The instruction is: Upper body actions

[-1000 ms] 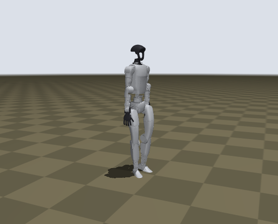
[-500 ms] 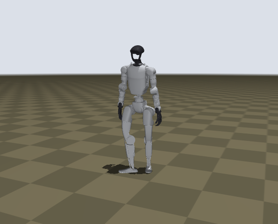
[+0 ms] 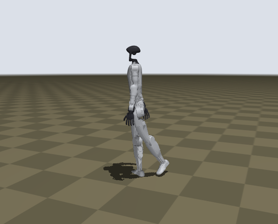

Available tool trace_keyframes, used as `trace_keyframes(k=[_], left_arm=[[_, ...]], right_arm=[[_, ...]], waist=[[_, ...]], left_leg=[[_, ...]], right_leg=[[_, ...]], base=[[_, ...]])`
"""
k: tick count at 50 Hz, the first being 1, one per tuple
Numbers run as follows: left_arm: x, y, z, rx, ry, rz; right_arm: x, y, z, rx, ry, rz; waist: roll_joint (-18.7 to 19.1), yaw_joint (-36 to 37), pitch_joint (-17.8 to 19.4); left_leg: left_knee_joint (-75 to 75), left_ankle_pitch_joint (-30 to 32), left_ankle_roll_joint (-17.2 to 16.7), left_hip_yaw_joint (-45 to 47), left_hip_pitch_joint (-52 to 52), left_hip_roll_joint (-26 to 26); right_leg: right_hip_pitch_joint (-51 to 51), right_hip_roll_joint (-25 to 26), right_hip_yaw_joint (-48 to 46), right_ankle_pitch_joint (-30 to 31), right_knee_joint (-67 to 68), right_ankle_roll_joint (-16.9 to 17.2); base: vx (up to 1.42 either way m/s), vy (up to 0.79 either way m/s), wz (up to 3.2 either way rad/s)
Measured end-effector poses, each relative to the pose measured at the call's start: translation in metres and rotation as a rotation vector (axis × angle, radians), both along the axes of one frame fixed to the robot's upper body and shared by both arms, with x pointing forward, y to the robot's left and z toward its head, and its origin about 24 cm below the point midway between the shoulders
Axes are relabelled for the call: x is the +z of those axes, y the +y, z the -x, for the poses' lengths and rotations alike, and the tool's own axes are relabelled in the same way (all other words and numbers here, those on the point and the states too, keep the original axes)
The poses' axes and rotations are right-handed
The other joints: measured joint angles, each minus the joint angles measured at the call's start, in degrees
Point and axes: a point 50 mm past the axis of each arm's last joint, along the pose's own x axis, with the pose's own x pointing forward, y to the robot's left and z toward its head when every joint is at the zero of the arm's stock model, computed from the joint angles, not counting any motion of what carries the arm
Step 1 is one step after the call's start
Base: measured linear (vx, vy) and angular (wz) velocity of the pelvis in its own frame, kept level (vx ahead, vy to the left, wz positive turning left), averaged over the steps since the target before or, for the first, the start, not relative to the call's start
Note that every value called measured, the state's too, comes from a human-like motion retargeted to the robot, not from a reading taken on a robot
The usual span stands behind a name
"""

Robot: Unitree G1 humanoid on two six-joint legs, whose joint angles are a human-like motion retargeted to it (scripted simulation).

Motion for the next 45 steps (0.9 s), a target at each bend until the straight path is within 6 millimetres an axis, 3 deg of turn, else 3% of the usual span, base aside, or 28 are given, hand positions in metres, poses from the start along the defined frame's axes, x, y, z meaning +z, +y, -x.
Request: trace_keyframes(k=[2,5,10,14,17,20,23,25,28,32,38,41,45], left_arm=[[-0.001,-0.004,0.003,0.017,-0.007,0.017],[-0.002,-0.009,0.010,0.087,0.003,0.045],[-0.005,-0.014,0.032,0.201,0.080,0.096],[-0.005,-0.011,0.048,0.226,0.147,0.092],[-0.005,-0.011,0.057,0.234,0.179,0.083],[-0.005,-0.011,0.060,0.243,0.190,0.083],[-0.005,-0.012,0.060,0.249,0.193,0.082],[-0.005,-0.013,0.061,0.256,0.194,0.081],[-0.005,-0.015,0.064,0.274,0.200,0.093],[-0.005,-0.016,0.057,0.272,0.181,0.103],[-0.005,-0.015,0.044,0.224,0.124,0.095],[-0.005,-0.012,0.044,0.247,0.117,0.087],[-0.004,-0.003,0.050,0.259,0.145,0.061]], right_arm=[[-0.001,0.007,0.001,0.039,0.020,-0.031],[-0.005,0.011,-0.019,0.179,-0.022,-0.089],[-0.012,0.013,-0.087,0.503,-0.214,-0.163],[-0.009,0.017,-0.140,0.696,-0.379,-0.156],[-0.004,0.022,-0.167,0.771,-0.468,-0.139],[-0.001,0.025,-0.179,0.780,-0.517,-0.133],[-0.003,0.024,-0.172,0.737,-0.507,-0.138],[-0.006,0.022,-0.159,0.701,-0.465,-0.144],[-0.010,0.015,-0.130,0.663,-0.345,-0.151],[-0.011,0.008,-0.086,0.563,-0.185,-0.125],[-0.004,0.002,-0.022,0.378,-0.004,-0.137],[-0.004,0.001,-0.023,0.382,0.001,-0.121],[-0.009,0.005,-0.049,0.461,-0.095,-0.123]], waist=[[-2.64,2.47,0.57],[-5.49,5.19,2.01],[-4.97,4.76,3.21],[-4.00,4.65,4.50],[-3.06,5.16,5.36],[-1.89,6.45,6.41],[-0.50,9.05,7.77],[0.14,10.83,8.22],[0.40,7.34,6.59],[0.54,4.08,5.61],[-0.89,5.12,4.22],[-1.24,4.04,5.12],[-0.59,1.47,6.80]], left_leg=[[5.02,4.56,4.33,-2.45,-0.78,-0.86],[14.32,9.36,9.05,-5.80,-4.18,-0.93],[22.87,6.74,7.17,-16.03,-14.39,-0.54],[19.82,2.86,9.63,-17.76,-18.61,1.33],[13.92,1.23,11.27,-22.88,-21.84,0.70],[7.47,1.87,12.19,-32.85,-24.99,-1.48],[-0.22,7.27,9.83,-49.38,-25.75,-5.43],[-5.85,14.65,9.62,-55.15,-24.53,-7.13],[-6.26,11.35,9.36,-47.96,-22.79,-5.17],[-9.08,12.77,10.28,-51.52,-20.91,-6.90],[-11.41,12.15,11.62,-47.92,-18.43,-7.79],[-11.57,11.30,11.98,-45.40,-17.74,-7.22],[-11.56,9.66,12.42,-40.63,-16.59,-4.84]], right_leg=[[0.58,-2.16,3.50,0.09,-0.11,-0.15],[0.73,-4.67,9.27,0.52,-0.28,-0.71],[0.25,-4.69,15.31,1.75,-1.27,-2.22],[0.00,-3.93,19.58,3.12,-2.01,-3.44],[0.30,-2.62,22.45,4.49,-3.26,-4.33],[1.16,-0.75,25.17,6.04,-4.78,-4.95],[3.02,1.63,28.54,6.93,-5.70,-5.40],[4.33,2.93,30.88,7.13,-5.81,-5.49],[5.10,2.25,29.79,6.80,-5.34,-4.51],[6.54,1.99,28.96,6.51,-5.26,-3.52],[6.03,1.08,31.72,7.97,-4.11,-3.05],[5.55,1.24,32.92,8.92,-3.87,-3.38],[6.23,0.98,28.14,5.87,-3.78,-4.03]], base=[[-0.01,-0.14,-1.47],[-0.11,-0.09,-1.73],[-0.13,-0.01,-1.42],[-0.07,0.03,-1.35],[0.00,0.03,-1.32],[0.07,0.00,-1.33],[0.22,0.02,-1.45],[0.32,0.07,-1.16],[0.36,0.09,0.06],[0.29,0.02,0.15],[0.31,-0.01,-0.43],[0.06,-0.09,-0.89],[-0.15,-0.05,-1.35]])
